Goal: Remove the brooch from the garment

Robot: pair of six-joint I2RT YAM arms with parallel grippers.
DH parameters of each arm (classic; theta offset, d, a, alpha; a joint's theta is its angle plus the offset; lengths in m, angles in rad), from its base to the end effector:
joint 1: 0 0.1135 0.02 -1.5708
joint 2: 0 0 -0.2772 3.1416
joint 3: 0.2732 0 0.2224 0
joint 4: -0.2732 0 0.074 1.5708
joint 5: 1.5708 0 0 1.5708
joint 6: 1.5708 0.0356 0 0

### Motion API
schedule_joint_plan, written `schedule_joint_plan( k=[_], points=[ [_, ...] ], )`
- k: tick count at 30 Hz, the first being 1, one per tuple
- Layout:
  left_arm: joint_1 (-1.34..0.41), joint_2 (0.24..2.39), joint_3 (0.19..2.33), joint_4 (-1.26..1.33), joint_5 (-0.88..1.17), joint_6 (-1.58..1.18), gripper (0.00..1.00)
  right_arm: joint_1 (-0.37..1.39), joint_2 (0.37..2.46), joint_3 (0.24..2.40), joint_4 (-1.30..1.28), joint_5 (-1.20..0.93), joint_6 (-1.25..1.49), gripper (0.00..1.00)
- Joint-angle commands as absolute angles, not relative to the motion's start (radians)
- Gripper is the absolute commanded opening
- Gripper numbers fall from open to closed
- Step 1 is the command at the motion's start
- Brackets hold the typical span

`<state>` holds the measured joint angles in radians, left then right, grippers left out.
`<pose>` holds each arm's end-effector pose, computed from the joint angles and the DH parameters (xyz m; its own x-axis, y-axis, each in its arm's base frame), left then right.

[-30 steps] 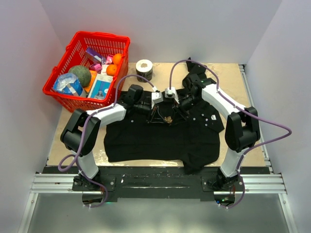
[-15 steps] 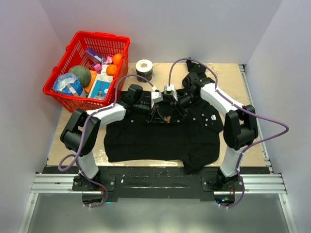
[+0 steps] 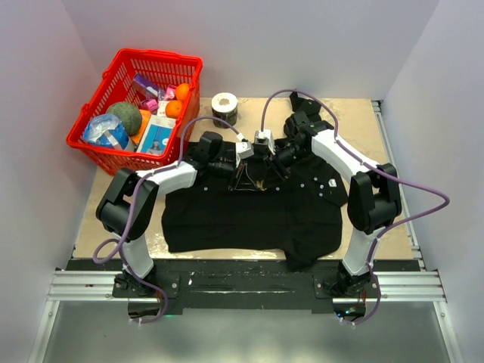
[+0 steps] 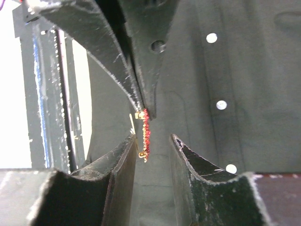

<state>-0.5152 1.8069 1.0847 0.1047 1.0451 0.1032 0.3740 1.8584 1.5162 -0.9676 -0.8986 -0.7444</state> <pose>0.2982 -0.2042 0.2333 -0.4125 0.2929 -0.8626 0.9083 0.0593 -0.4142 0.3113 0.1521 0.2711 -0.3800 -0.6024 -0.7020 -0.9149 0.1330 0.3812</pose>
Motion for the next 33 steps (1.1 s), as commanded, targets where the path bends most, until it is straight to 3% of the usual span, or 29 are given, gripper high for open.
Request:
schedule_joint_plan(
  k=[1,16,33],
  points=[
    [-0.511,1.805,1.112,0.170,1.089,0.066,0.00,0.380,1.816,1.526,-0.879,-0.864,-0.657,0.35],
    [-0.511,1.816,1.120,0.190,1.078,0.038,0.00,0.383,1.816,1.534,-0.804,-0.766,-0.548,0.28],
    [-0.506,1.819,1.114,0.242,1.074,-0.037,0.00,0.394,1.649,1.387,-0.552,-0.627,-0.391,0.23]
  ],
)
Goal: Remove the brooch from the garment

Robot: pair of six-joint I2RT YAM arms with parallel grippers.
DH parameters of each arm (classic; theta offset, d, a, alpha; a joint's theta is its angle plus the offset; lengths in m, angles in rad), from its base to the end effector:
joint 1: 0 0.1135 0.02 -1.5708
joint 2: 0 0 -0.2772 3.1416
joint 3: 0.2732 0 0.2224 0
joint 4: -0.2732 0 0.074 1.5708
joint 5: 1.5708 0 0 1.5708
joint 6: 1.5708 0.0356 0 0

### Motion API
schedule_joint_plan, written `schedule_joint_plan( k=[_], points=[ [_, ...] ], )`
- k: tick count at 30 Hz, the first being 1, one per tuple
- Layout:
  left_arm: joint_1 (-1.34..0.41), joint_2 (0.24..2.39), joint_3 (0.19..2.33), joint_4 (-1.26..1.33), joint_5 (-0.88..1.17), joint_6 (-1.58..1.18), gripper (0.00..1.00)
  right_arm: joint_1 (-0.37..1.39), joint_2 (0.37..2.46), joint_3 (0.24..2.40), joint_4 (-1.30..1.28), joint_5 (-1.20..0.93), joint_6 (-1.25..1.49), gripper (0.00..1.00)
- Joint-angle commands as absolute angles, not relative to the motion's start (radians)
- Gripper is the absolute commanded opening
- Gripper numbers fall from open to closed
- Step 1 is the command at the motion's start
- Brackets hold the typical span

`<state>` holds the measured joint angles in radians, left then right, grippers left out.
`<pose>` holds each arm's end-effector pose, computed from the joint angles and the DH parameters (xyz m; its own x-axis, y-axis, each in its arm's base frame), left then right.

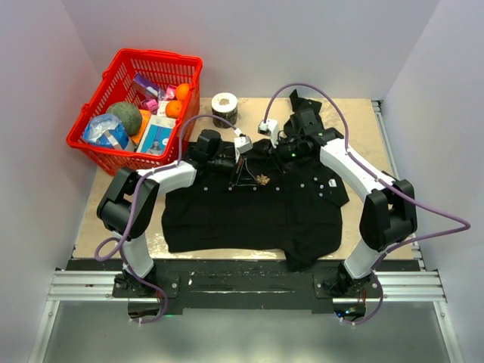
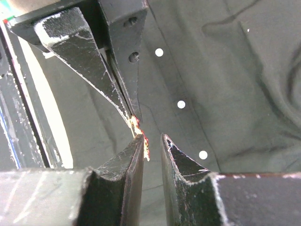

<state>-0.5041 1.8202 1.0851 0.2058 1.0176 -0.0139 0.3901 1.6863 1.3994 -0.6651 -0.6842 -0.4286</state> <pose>0.3072 -0.2040 0.2362 -0.4545 0.2424 -0.8571 0.8906 0.1087 -0.4416 0.2997 0.1475 0.3031 -0.4218 -0.5217 -0.7416 -0.8895 0.3963 0.2272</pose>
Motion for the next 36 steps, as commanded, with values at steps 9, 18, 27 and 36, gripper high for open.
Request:
schedule_joint_plan(
  k=[9,18,27,36],
  points=[
    [-0.508,1.818,1.115,0.218,1.034,-0.021,0.00,0.388,1.572,1.407,-0.551,-0.614,-0.361,0.25],
    [-0.506,1.830,1.140,0.170,1.023,0.043,0.00,0.345,1.542,1.411,-0.512,-0.568,-0.265,0.27],
    [-0.505,1.838,1.222,0.005,1.011,0.245,0.00,0.258,1.558,1.453,-0.598,-0.661,-0.396,0.28],
    [-0.505,1.852,1.276,-0.147,1.009,0.385,0.00,0.305,1.588,1.445,-0.715,-0.761,-0.526,0.32]
  ],
)
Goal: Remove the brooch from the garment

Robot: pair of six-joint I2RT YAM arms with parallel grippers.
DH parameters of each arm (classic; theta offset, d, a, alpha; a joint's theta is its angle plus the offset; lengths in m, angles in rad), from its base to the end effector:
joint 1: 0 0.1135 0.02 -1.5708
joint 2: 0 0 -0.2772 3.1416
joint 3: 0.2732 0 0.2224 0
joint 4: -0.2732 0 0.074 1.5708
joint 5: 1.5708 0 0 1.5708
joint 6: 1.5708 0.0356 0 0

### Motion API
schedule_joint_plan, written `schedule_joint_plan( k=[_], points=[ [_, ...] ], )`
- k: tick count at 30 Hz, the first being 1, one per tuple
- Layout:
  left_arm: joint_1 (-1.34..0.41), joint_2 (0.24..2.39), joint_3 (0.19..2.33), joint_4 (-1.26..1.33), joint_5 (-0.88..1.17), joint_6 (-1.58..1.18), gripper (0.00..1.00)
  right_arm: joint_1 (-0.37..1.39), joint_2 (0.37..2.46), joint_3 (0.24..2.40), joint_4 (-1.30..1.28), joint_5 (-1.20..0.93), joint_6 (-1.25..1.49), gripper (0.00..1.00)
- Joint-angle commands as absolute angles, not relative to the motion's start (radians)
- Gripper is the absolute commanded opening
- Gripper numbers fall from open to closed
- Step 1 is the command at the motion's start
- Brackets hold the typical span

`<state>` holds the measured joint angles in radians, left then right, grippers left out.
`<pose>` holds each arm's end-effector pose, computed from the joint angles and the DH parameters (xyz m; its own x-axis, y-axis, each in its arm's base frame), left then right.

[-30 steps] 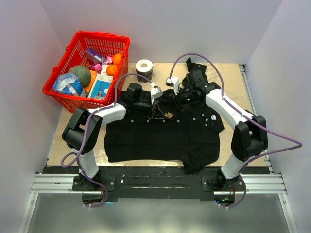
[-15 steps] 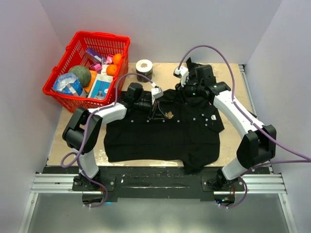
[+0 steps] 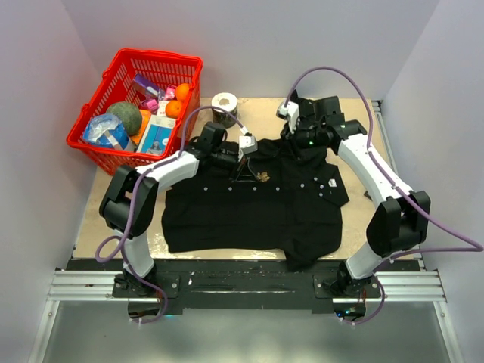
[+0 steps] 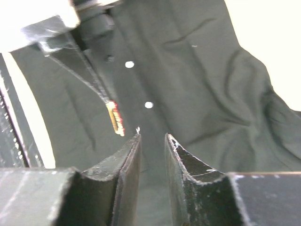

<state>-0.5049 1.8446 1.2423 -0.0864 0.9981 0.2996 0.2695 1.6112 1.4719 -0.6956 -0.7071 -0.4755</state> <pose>0.3159 -0.2088 0.2492 -0.2865 0.3411 -0.8953 0.9572 0.0625 -0.2825 0.3018 0.1073 0.3453 -0.3501 -0.4578 -0.8172 -0.8807 0.4580 0.1208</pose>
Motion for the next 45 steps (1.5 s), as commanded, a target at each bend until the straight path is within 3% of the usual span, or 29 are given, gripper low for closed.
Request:
schedule_joint_plan(
  k=[1,13,18,36,40,45],
  points=[
    [-0.505,1.852,1.273,-0.153,1.011,0.385,0.00,0.305,1.588,1.439,-0.712,-0.767,-0.517,0.33],
    [-0.503,1.792,1.175,-0.028,1.025,0.292,0.00,0.400,1.643,1.439,-0.784,-0.787,-0.606,0.38],
    [-0.486,1.772,1.126,0.101,1.048,0.141,0.00,0.407,1.667,1.460,-0.762,-0.772,-0.580,0.35],
    [-0.480,1.767,1.117,0.127,1.057,0.123,0.00,0.434,1.759,1.543,-0.824,-0.792,-0.621,0.22],
    [-0.480,1.772,1.118,0.126,1.057,0.124,0.00,0.434,1.769,1.557,-0.827,-0.792,-0.621,0.13],
    [-0.480,1.775,1.118,0.124,1.057,0.121,0.00,0.434,1.764,1.560,-0.827,-0.787,-0.623,0.14]
  ],
)
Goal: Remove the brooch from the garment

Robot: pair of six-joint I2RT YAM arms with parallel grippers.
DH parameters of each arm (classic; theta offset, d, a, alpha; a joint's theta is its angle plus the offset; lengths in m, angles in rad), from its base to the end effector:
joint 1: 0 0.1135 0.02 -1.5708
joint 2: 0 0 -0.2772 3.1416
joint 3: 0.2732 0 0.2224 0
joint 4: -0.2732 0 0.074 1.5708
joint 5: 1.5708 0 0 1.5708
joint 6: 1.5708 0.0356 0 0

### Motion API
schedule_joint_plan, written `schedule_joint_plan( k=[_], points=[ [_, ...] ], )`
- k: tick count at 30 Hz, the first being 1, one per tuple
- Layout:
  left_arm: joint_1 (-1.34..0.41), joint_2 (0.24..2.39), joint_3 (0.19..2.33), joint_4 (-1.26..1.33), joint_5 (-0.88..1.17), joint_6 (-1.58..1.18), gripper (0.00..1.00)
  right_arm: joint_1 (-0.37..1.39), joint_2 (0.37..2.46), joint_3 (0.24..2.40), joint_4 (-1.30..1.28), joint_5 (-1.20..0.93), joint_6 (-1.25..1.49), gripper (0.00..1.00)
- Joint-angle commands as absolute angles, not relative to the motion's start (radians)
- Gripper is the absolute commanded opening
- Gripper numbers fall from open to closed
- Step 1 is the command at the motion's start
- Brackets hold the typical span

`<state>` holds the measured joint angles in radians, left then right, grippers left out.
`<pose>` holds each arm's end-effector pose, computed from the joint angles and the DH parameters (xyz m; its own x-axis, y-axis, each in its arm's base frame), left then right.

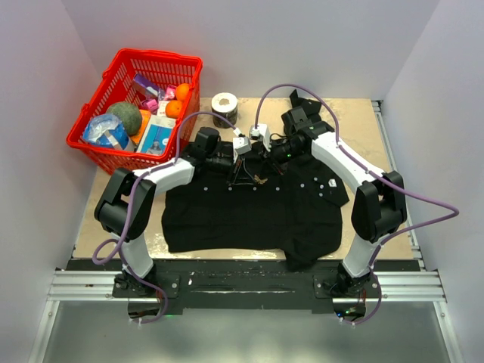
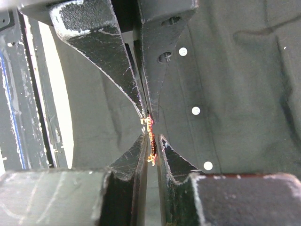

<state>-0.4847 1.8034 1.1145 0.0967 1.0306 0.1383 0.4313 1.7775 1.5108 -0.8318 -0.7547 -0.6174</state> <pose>0.3078 -0.1966 0.2419 -0.3693 0.2746 -0.8878 0.9290 0.0865 -0.3598 0.3030 0.1663 0.2973 -0.3194 -0.6112 -0.7241 -0.9475 0.2179 0.2341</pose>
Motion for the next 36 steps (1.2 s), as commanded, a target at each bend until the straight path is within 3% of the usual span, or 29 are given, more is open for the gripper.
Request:
schedule_joint_plan(
  k=[1,6,20,27,36],
  points=[
    [-0.480,1.776,1.120,0.126,1.057,0.121,0.00,0.436,1.764,1.560,-0.827,-0.787,-0.621,0.15],
    [-0.480,1.782,1.124,0.126,1.055,0.120,0.00,0.436,1.758,1.563,-0.830,-0.787,-0.615,0.22],
    [-0.480,1.790,1.127,0.130,1.060,0.114,0.00,0.434,1.741,1.557,-0.825,-0.773,-0.600,0.24],
    [-0.480,1.793,1.127,0.135,1.066,0.112,0.00,0.434,1.729,1.548,-0.825,-0.782,-0.598,0.11],
    [-0.480,1.795,1.127,0.133,1.071,0.110,0.00,0.436,1.729,1.552,-0.824,-0.779,-0.600,0.07]
  ],
)
